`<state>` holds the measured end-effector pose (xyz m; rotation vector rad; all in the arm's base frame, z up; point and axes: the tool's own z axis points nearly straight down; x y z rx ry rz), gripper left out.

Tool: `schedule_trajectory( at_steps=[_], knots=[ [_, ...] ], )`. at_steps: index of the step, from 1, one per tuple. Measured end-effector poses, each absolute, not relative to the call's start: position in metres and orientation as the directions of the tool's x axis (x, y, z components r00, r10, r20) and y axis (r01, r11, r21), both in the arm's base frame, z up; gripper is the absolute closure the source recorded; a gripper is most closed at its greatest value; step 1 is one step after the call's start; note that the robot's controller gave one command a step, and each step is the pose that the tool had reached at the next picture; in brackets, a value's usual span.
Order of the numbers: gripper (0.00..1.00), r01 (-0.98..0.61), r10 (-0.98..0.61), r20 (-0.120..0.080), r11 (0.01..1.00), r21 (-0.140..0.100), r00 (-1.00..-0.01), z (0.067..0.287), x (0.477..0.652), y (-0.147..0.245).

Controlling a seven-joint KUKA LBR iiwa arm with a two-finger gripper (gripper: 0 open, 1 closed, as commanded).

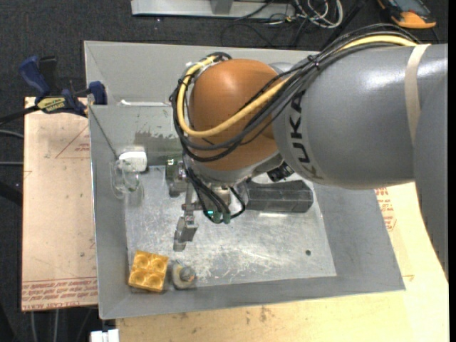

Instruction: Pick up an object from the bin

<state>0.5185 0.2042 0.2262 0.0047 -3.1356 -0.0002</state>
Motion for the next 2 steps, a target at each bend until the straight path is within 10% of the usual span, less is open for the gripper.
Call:
schedule_trajectory(
  at_steps=[2],
  knots=[
    [0.0, -0.09, -0.09, -0.005, 0.996, 0.002, -0.996, 0.192, 0.514, 0.205]
  ],
)
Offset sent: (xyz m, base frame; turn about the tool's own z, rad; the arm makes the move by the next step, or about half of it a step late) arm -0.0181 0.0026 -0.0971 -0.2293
